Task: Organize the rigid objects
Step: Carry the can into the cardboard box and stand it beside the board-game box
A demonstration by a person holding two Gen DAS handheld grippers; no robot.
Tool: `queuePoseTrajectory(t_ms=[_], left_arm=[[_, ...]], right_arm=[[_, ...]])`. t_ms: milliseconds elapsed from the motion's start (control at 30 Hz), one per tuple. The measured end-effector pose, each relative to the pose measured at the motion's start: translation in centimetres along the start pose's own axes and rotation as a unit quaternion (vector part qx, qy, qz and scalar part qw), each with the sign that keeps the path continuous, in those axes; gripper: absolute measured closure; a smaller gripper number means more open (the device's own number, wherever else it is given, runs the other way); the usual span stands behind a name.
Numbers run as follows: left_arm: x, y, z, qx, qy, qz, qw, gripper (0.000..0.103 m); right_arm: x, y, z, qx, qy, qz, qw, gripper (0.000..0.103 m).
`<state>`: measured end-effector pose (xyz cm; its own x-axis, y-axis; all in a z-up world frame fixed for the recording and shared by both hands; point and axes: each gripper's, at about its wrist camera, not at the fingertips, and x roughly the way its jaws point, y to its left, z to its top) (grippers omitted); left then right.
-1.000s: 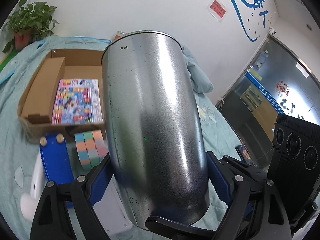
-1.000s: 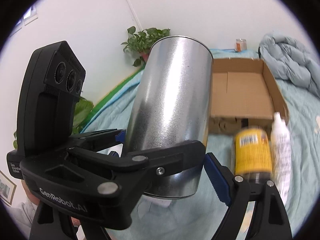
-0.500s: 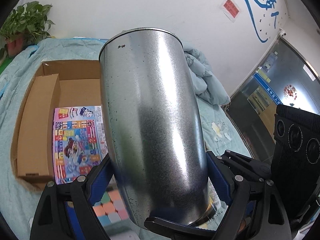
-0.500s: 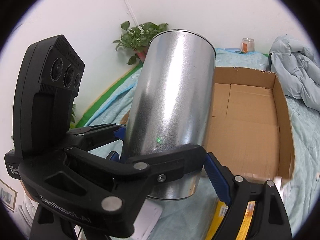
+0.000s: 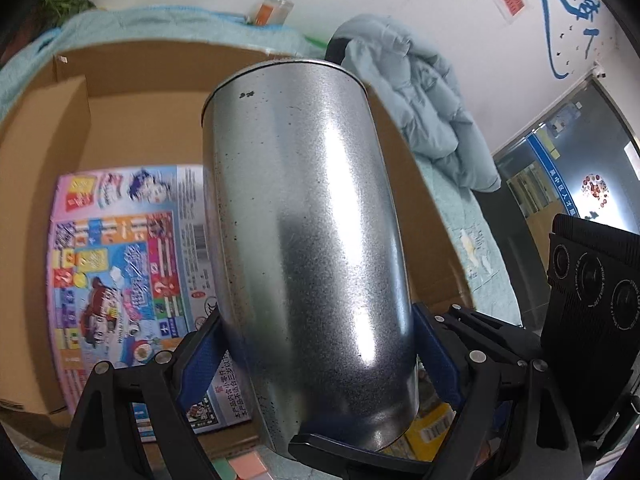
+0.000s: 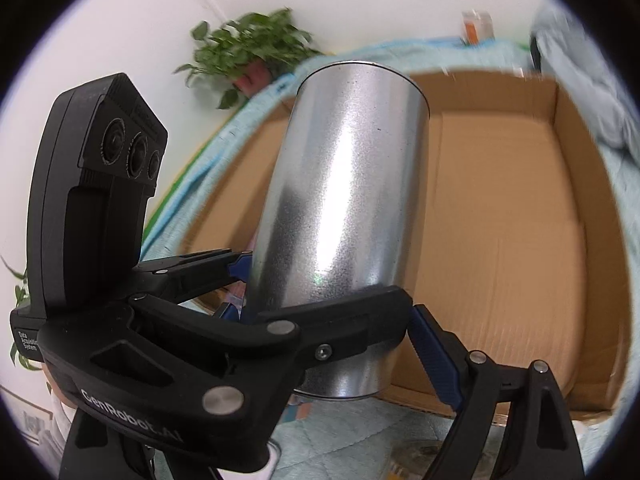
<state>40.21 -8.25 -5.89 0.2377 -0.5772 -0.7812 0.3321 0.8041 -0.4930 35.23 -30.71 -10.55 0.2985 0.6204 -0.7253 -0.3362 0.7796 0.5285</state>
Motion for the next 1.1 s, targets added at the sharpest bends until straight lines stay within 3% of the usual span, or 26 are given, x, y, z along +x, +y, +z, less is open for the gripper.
queuePoseTrajectory(t_ms=[233,667,833,933,1100], left_arm=[[3.4,1.4,0.0,-0.007,0.037,-0.011,0.9993,0.017],[3.5,1.2,0.0,-0.018,0.042,0.001,0.999,0.016],[1.3,1.5,0.1,-0.012,0.01,0.023,0.9996,0.013],[0.3,2.0,0.0,-0.021,0.002,0.014,0.9997,0.013],[-1.9,2.1,-1.4,0.0,-0.039,0.053,0.9978,0.012]], right_arm=[[1.2,-1.2,-1.1,0.03,0.037,-0.013,0.999,0.017],[1.4,-2.3,-0.1,0.051,0.045,-0.012,0.998,0.017],[2.7,-2.3,0.7,0.051,0.053,-0.04,0.997,0.017],[3.1,-1.9,0.9,0.044,0.059,-0.047,0.996,0.017],[2.9,-1.2,1.1,0.033,0.051,-0.057,0.997,0.016]])
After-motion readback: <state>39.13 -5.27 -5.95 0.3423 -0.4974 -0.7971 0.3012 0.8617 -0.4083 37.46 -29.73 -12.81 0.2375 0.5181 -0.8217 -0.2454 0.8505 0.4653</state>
